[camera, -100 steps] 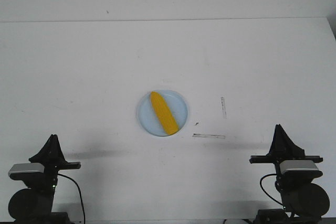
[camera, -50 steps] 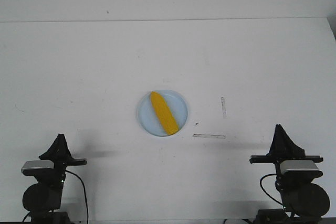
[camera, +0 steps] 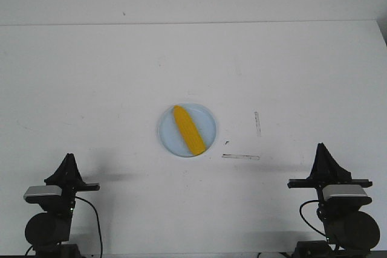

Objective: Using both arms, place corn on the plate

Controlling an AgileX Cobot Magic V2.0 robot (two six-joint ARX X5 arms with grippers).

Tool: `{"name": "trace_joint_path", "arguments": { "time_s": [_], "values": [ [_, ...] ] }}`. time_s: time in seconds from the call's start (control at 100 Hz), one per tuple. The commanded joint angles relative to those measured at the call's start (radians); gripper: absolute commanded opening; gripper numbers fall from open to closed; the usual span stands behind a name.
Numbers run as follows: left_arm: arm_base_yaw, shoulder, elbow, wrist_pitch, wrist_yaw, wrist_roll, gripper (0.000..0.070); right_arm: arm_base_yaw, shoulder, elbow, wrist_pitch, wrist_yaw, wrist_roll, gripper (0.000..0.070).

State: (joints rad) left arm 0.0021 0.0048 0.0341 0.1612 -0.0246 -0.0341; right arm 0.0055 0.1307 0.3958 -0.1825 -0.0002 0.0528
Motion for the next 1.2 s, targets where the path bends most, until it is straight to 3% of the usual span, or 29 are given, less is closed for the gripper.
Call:
{"name": "trace_joint_path", "arguments": {
  "time_s": [0.0, 1.19],
  "values": [
    [0.0, -0.002, -0.021, -0.003, 0.014, 0.028, 0.0001, 0.001, -0.001, 0.002, 0.01, 0.0, 0.01, 0.0016],
    [0.0, -0.002, -0.021, -0.01, 0.021, 0.026, 0.0001, 0.001, -0.001, 0.002, 0.01, 0.001, 0.01, 0.0016]
  ]
}}
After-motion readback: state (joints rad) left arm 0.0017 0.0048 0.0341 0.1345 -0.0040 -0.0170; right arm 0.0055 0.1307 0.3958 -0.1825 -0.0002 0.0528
